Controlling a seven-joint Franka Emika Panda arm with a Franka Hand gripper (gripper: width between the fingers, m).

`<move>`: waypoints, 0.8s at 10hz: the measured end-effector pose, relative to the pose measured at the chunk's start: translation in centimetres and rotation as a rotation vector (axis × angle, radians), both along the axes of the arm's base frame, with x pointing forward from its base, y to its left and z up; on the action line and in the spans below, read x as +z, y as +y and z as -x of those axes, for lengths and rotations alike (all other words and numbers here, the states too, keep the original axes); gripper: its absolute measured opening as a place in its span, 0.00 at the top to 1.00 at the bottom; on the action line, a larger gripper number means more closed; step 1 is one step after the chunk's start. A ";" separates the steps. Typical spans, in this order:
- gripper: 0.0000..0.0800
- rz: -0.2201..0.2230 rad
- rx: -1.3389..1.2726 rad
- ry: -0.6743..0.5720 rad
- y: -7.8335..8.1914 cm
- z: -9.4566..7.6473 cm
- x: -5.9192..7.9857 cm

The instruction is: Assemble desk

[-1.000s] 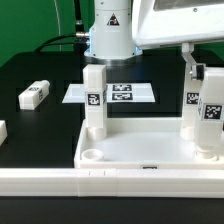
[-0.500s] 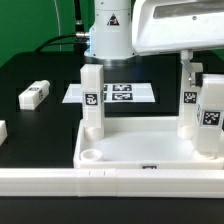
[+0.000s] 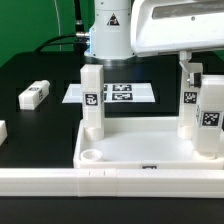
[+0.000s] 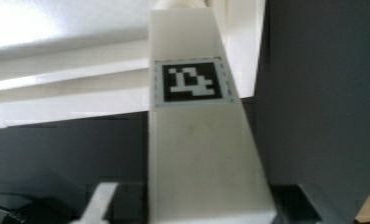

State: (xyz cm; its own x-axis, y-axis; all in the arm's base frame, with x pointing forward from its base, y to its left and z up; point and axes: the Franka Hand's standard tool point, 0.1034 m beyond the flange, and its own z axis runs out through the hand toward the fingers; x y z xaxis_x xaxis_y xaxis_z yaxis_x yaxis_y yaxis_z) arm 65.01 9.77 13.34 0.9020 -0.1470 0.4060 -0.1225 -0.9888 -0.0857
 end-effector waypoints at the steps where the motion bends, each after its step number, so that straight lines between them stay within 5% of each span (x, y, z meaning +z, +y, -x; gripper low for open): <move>1: 0.50 0.001 -0.001 0.001 -0.2 0.0 0.0; 3: 0.23 -0.001 -0.006 -0.002 -0.4 -0.2 0.2; 8: 0.19 -0.018 -0.015 0.017 -1.0 -1.0 2.4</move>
Offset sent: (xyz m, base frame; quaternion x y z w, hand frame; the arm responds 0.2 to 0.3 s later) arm 0.0000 -0.0031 0.0092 0.0050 -0.0110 -0.0058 0.9999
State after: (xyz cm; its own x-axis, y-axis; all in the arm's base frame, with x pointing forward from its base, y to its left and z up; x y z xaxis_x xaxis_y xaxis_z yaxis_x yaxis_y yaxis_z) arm 66.02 8.79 15.78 0.9066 -0.1673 0.3875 -0.1385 -0.9852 -0.1013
